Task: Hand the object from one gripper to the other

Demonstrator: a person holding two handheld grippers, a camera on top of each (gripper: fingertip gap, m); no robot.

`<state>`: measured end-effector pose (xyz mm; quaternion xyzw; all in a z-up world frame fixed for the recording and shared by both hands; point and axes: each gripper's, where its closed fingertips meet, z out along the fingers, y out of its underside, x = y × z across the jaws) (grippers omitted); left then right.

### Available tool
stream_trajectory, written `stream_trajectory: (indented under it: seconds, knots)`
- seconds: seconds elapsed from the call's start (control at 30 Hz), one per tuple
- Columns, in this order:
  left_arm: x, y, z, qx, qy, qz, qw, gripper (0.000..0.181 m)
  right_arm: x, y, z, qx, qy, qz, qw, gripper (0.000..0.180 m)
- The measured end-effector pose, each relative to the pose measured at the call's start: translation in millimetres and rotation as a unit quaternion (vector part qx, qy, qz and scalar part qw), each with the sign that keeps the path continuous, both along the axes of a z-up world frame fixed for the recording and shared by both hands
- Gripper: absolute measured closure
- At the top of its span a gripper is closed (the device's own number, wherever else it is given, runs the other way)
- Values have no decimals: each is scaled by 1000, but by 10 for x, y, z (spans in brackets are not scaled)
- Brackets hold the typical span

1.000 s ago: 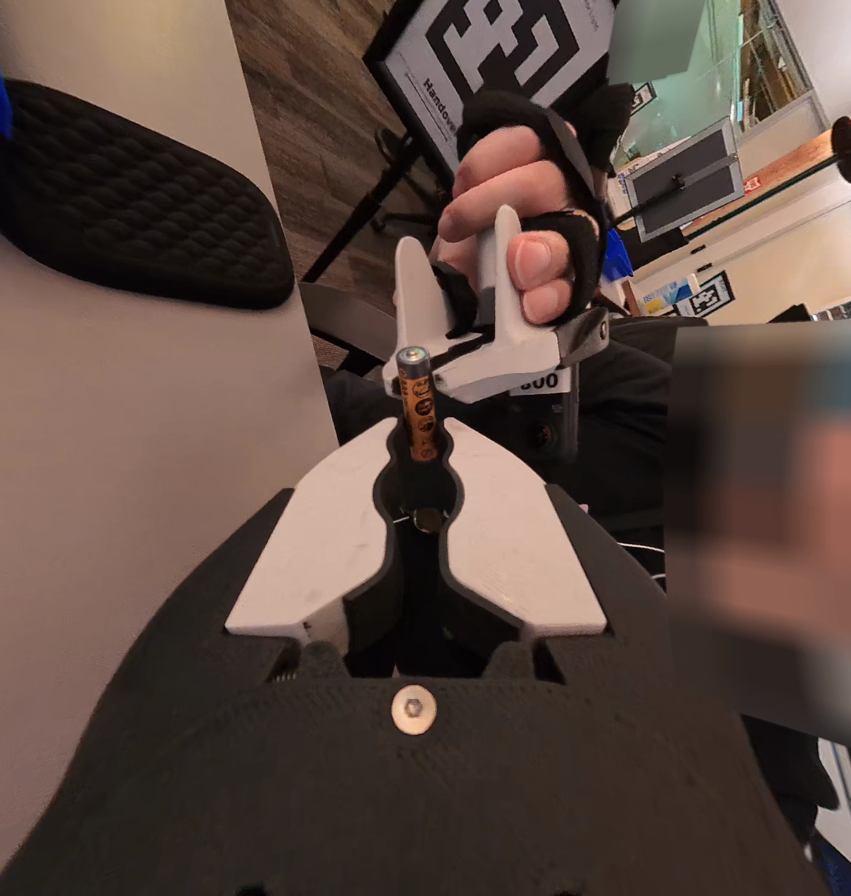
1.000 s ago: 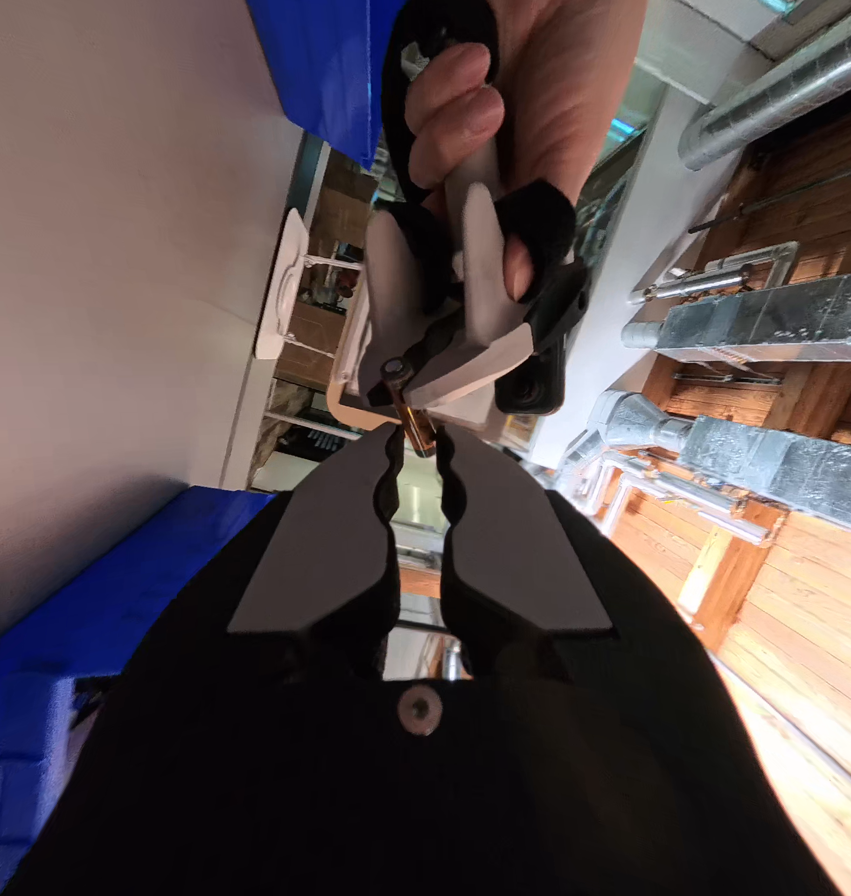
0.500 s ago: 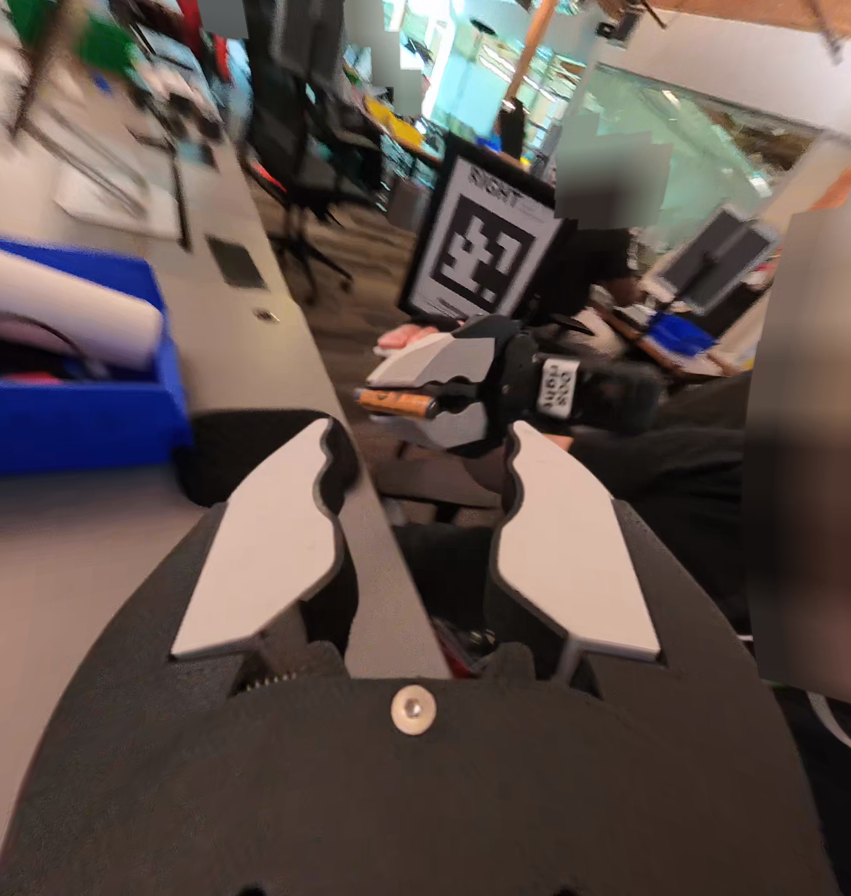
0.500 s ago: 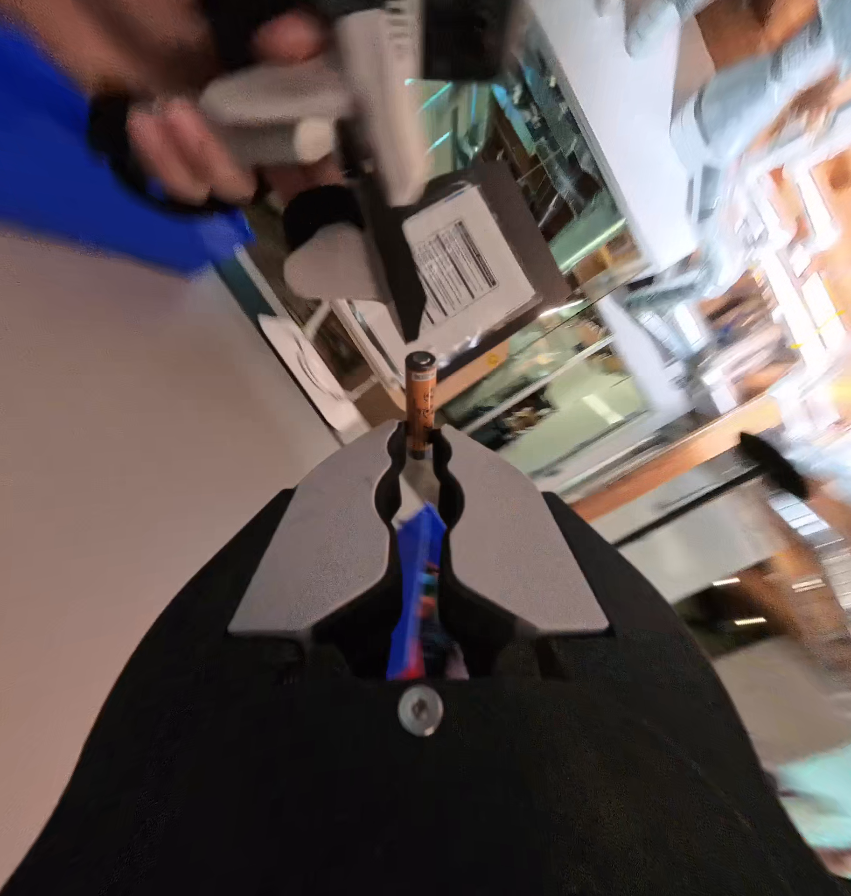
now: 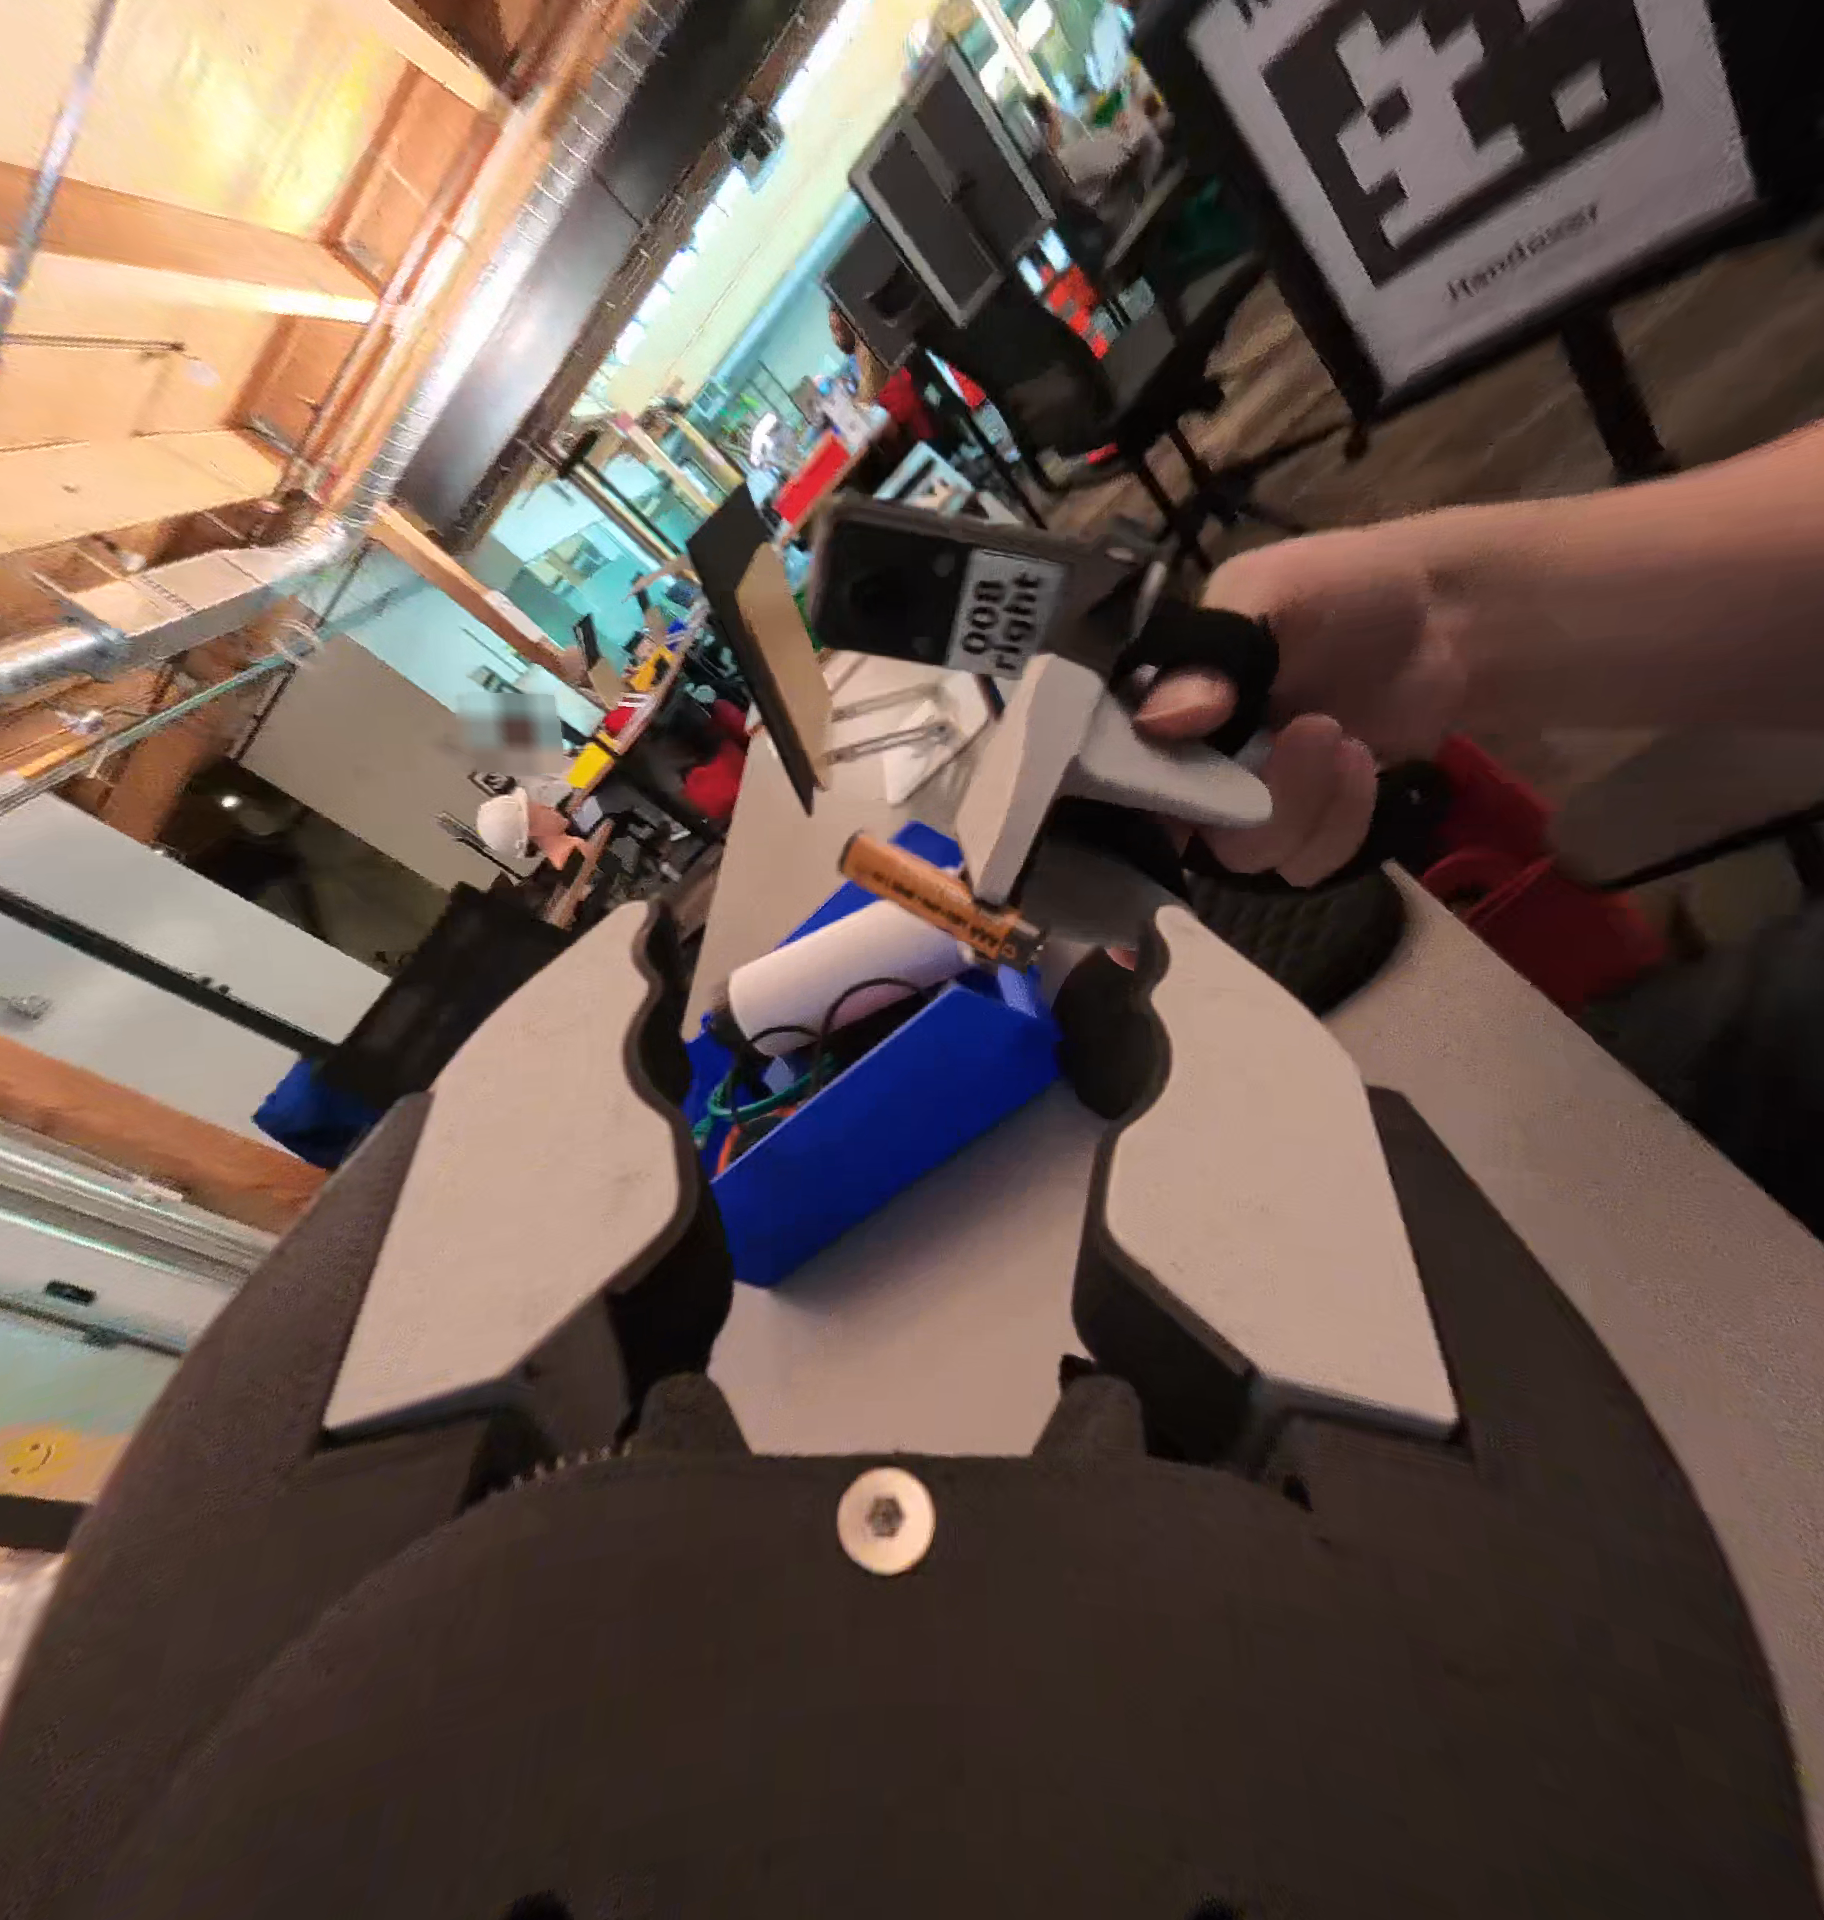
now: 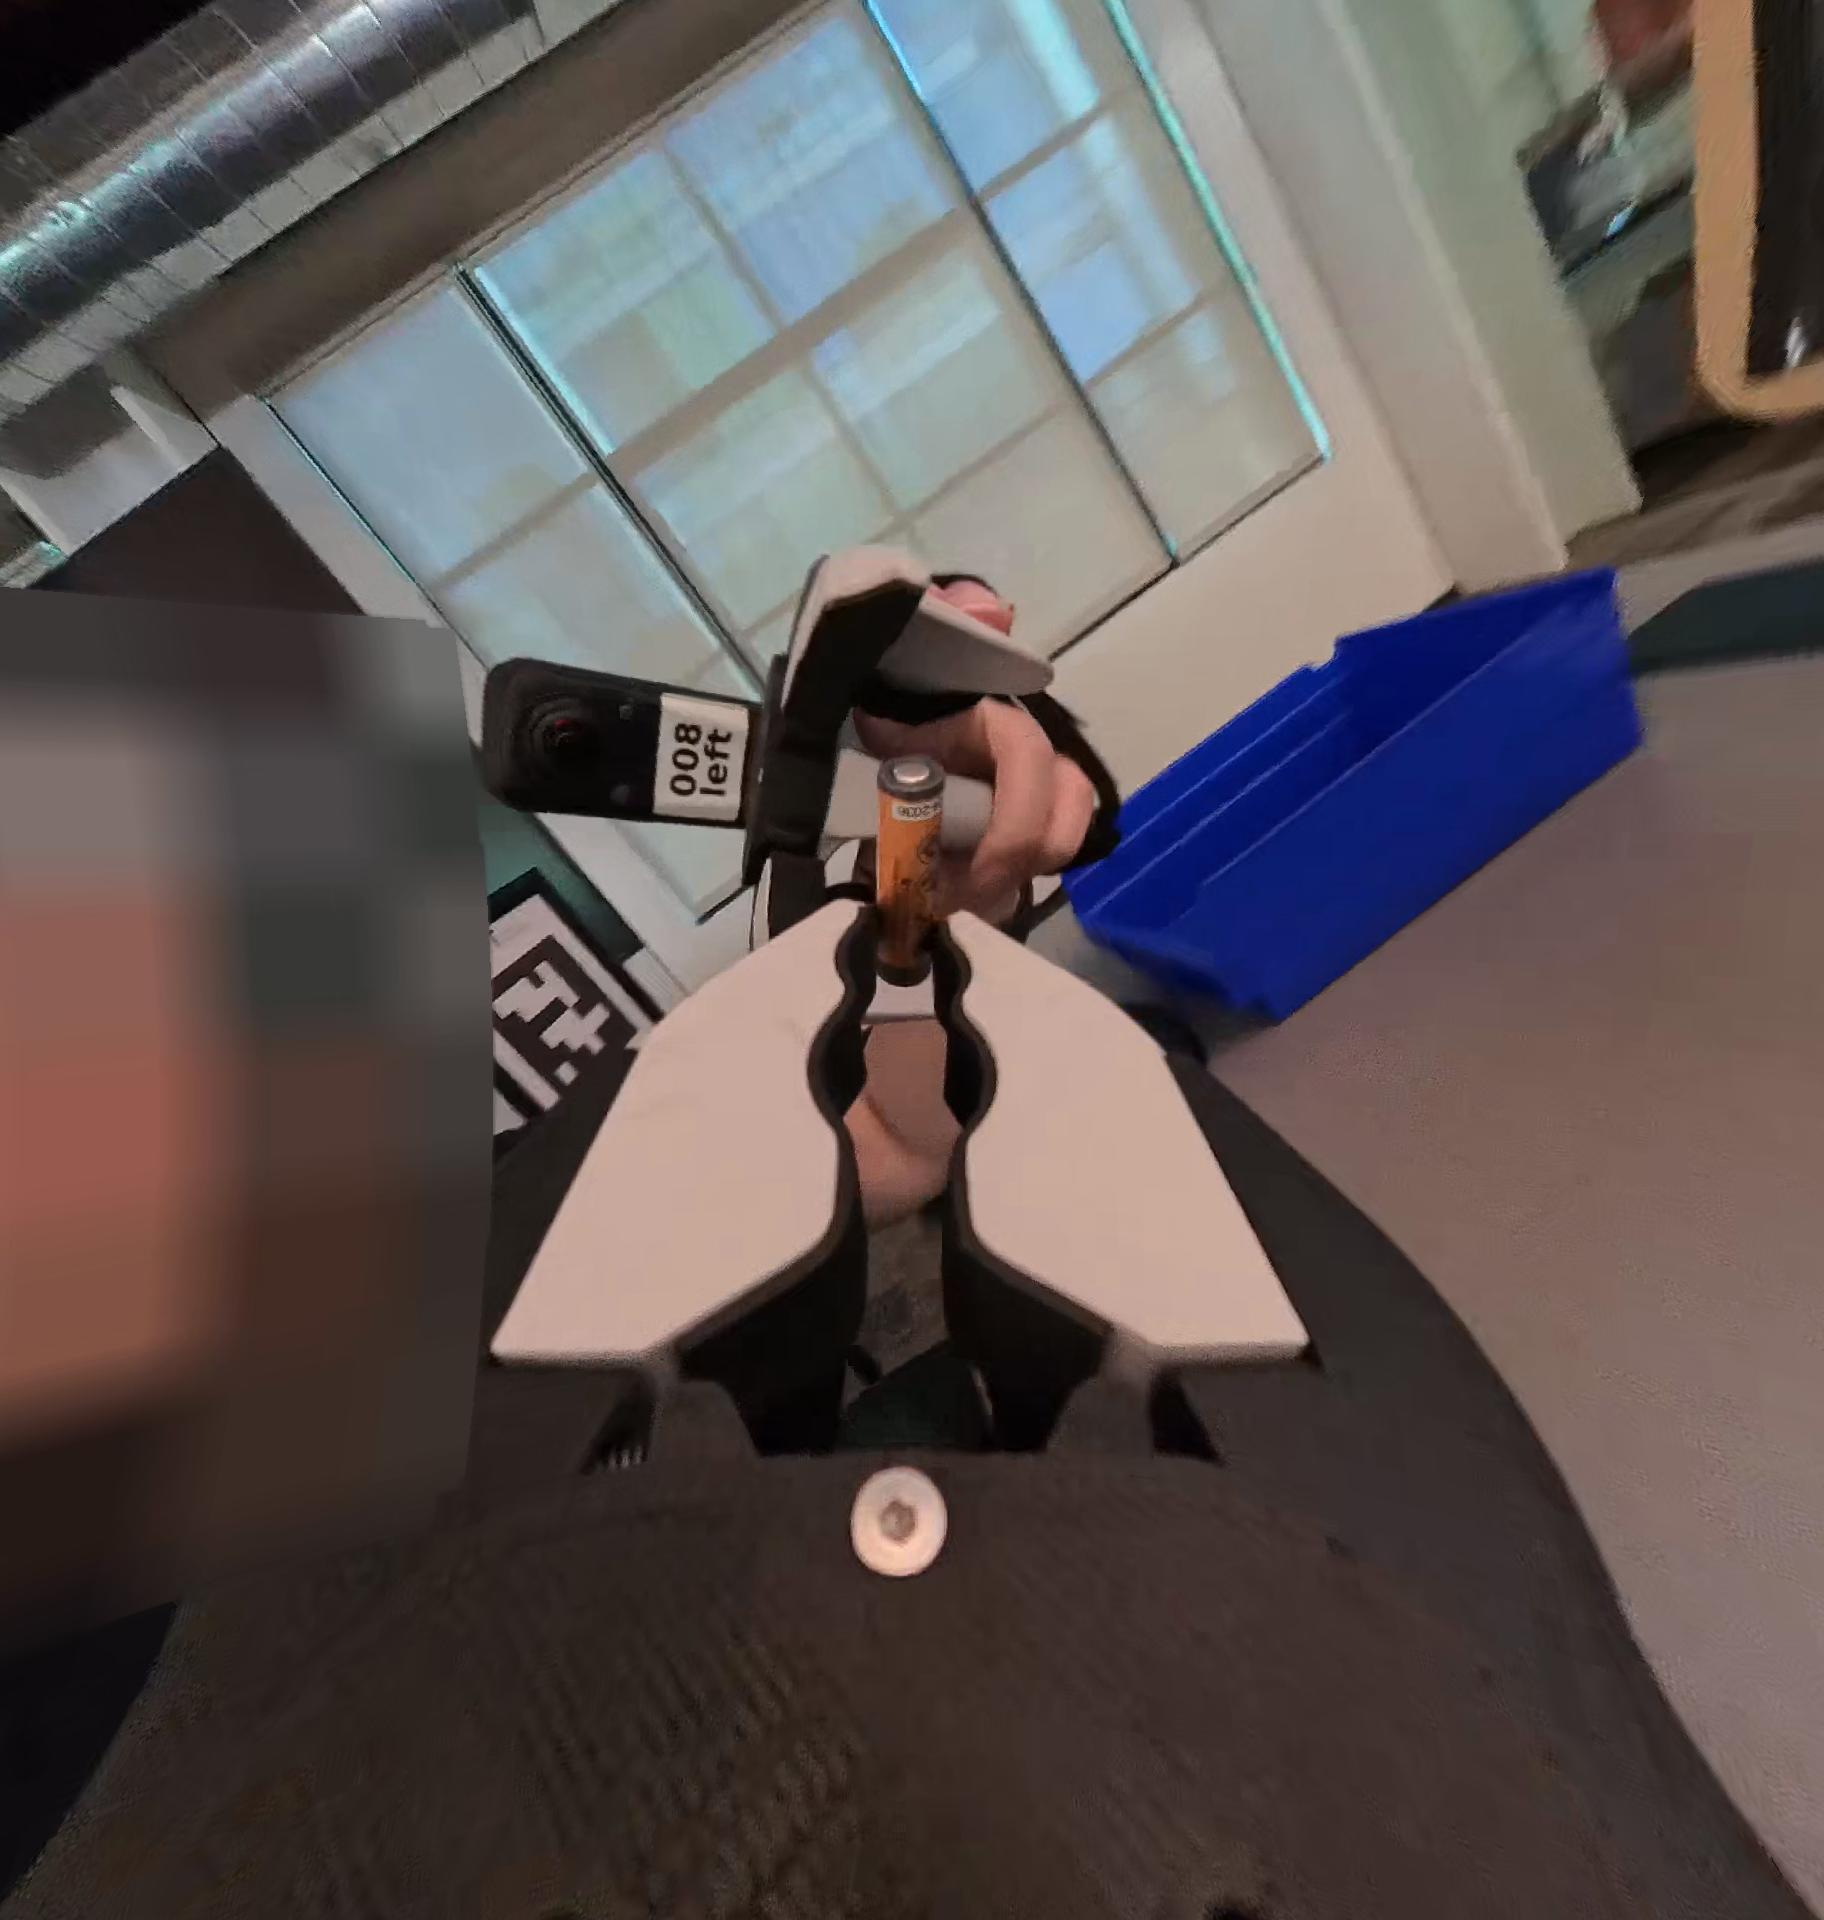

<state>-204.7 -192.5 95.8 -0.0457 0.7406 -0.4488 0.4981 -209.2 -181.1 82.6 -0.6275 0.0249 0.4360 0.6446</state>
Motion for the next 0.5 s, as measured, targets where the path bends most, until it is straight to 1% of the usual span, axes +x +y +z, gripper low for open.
stream_trajectory:
  seconds: [0.1,0.2,0.27,0.43,0.5]
  knots:
    - [-1,-82,-135,31,10,-10,999,101,-82,-24,-89,-21,-8,27,999,169]
    - [-24,-126,-208,53,-1,-27,998,116,-172,-72,-139,-37,-31,50,998,169]
    - [-47,-147,-242,63,-2,-35,997,123,-225,-109,-162,-47,-42,66,996,169]
    - [-123,-217,-356,91,7,-61,994,124,-319,-162,-240,-76,-61,95,991,169]
    - [-133,-229,-382,101,0,-63,993,133,-314,-165,-240,-77,-60,94,991,169]
